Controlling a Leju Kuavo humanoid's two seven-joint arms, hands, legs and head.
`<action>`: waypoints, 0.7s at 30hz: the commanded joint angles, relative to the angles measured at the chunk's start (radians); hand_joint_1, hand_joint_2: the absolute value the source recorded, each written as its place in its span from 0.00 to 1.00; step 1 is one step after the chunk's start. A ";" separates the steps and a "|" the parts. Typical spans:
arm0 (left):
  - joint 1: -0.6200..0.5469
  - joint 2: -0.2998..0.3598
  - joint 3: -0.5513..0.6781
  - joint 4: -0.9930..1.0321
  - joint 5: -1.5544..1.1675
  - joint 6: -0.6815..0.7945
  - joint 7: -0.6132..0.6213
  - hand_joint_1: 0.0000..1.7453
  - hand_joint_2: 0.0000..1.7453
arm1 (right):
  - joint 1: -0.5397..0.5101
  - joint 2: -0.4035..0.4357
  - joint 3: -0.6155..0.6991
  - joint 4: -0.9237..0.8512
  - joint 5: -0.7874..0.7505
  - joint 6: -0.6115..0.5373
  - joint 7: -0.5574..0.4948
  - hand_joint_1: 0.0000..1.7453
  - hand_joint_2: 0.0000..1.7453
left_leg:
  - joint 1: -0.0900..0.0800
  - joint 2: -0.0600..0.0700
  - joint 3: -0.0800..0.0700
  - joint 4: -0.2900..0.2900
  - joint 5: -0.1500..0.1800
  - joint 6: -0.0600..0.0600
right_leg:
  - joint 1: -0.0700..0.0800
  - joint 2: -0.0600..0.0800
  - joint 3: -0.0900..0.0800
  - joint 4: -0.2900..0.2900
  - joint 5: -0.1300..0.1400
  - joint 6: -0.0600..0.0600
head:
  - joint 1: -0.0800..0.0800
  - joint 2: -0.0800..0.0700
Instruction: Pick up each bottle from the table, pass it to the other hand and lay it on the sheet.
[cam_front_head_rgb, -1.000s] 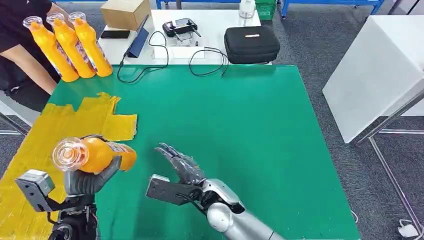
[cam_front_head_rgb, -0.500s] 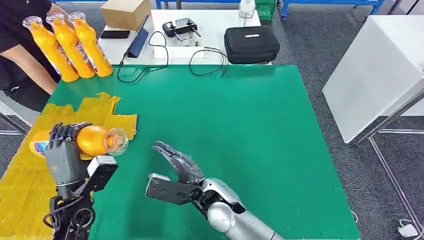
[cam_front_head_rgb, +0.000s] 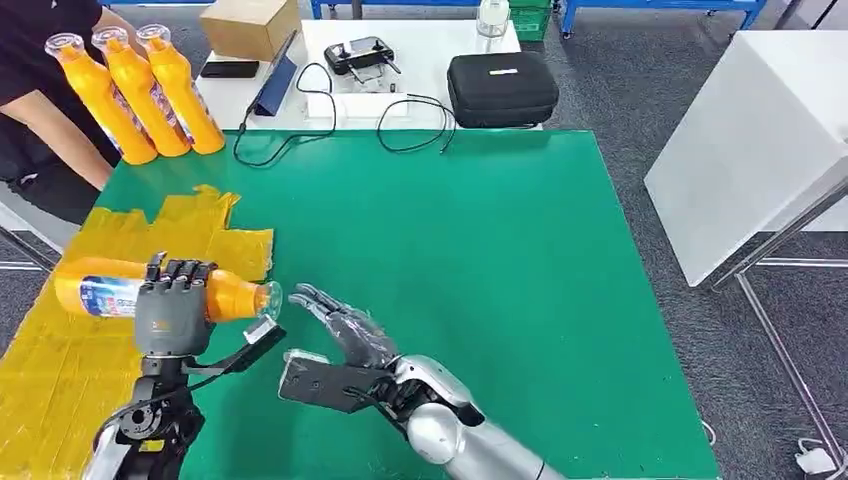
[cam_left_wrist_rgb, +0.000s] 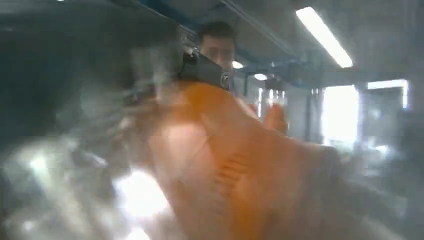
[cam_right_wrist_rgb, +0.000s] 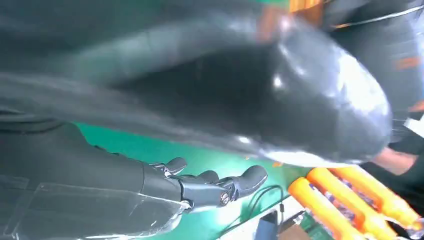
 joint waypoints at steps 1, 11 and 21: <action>-0.145 0.104 -0.087 0.445 -0.014 0.005 0.009 1.00 1.00 | -0.039 -0.022 0.058 -0.001 -0.009 0.013 0.010 0.00 0.00 | 0.000 -0.001 0.003 -0.001 0.000 -0.001 | 0.000 -0.002 0.002 0.000 0.000 -0.001 | 0.000 0.000; -0.211 0.143 -0.083 0.654 0.083 -0.092 -0.037 1.00 1.00 | -0.033 -0.040 0.074 -0.029 -0.026 0.028 0.007 0.00 0.00 | 0.001 -0.001 0.003 -0.001 0.000 -0.001 | 0.002 -0.002 0.004 0.000 0.001 -0.003 | 0.000 0.000; -0.222 0.139 -0.050 0.674 0.139 -0.137 -0.067 0.00 1.00 | -0.031 -0.039 0.076 -0.030 -0.028 0.032 0.007 0.00 0.00 | 0.001 0.000 0.007 -0.002 0.002 -0.004 | 0.002 0.001 0.006 0.000 0.003 -0.004 | 0.000 0.000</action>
